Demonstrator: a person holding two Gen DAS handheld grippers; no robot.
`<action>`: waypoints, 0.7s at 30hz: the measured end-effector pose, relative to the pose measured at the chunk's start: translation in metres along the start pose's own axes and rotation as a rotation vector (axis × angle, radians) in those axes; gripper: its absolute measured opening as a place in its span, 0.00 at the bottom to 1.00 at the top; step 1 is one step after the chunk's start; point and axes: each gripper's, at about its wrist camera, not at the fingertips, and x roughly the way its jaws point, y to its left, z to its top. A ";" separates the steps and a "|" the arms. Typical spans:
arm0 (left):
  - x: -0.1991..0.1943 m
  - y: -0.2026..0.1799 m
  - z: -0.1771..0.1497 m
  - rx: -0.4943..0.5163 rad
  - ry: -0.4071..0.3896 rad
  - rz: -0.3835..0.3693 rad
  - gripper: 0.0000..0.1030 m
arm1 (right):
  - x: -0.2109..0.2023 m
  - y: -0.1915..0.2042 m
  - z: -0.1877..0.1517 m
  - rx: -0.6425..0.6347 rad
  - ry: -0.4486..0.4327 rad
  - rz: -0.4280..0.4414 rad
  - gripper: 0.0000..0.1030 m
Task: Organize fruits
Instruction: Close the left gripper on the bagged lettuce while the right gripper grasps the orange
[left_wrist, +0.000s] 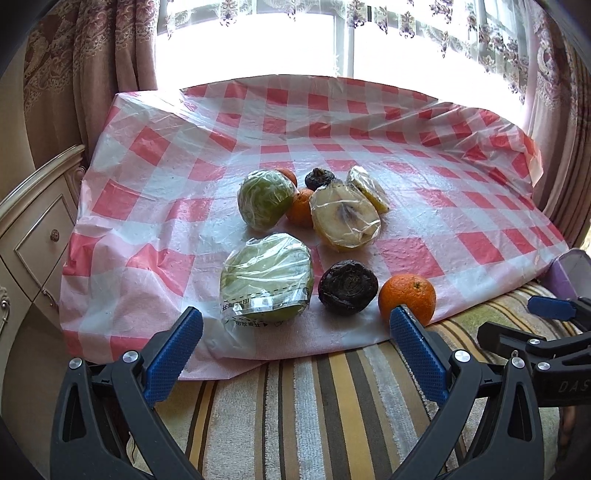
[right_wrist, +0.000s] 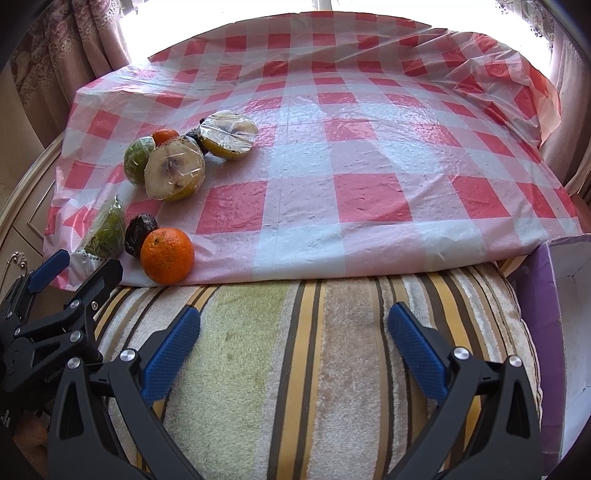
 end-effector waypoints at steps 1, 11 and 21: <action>-0.003 0.005 0.001 -0.025 -0.016 -0.016 0.96 | -0.001 -0.001 0.002 -0.003 -0.005 0.013 0.99; -0.007 0.030 0.019 -0.144 -0.069 -0.100 0.93 | -0.011 0.034 0.015 -0.184 -0.081 0.142 0.99; 0.020 0.026 0.025 -0.143 0.025 -0.095 0.76 | 0.009 0.061 0.027 -0.267 -0.035 0.180 0.65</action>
